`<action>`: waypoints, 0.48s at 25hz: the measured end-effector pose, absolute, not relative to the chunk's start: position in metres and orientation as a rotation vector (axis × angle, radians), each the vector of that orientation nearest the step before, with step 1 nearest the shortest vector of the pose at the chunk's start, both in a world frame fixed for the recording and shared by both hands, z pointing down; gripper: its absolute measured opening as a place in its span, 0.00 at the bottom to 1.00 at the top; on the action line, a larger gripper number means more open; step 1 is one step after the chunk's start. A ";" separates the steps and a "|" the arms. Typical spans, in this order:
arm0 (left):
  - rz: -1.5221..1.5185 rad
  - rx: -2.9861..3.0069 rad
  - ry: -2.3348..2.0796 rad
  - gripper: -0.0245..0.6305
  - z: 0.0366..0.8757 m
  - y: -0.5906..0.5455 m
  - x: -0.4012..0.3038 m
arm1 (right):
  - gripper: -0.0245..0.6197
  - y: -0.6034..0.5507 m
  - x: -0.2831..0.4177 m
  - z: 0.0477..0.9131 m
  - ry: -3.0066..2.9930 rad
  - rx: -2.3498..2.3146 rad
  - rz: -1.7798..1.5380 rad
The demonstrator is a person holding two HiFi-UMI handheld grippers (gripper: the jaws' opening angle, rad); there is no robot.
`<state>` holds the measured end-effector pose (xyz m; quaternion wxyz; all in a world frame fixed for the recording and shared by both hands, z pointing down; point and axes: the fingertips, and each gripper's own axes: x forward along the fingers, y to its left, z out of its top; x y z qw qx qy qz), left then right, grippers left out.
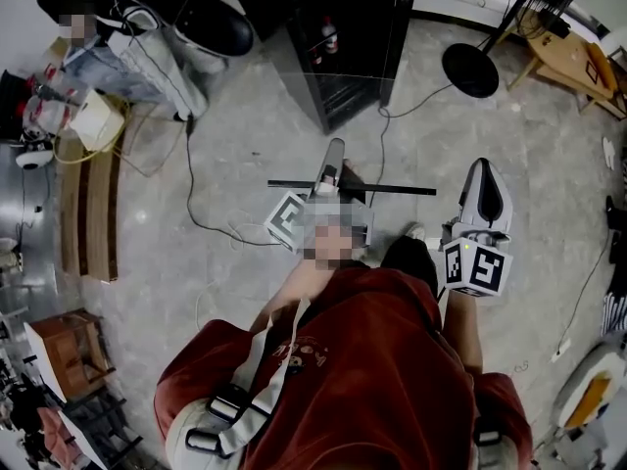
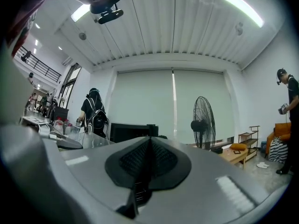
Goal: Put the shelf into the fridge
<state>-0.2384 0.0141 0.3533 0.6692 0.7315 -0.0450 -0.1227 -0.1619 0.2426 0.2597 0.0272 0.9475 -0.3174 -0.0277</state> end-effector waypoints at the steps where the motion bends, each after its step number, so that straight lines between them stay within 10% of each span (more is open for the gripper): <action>1: -0.264 1.652 -0.112 0.06 0.356 0.014 -0.237 | 0.04 0.242 -0.159 0.261 -0.981 2.929 -0.083; 12: -0.256 1.688 -0.164 0.06 0.365 0.011 -0.167 | 0.04 0.233 -0.080 0.276 -1.061 2.922 -0.052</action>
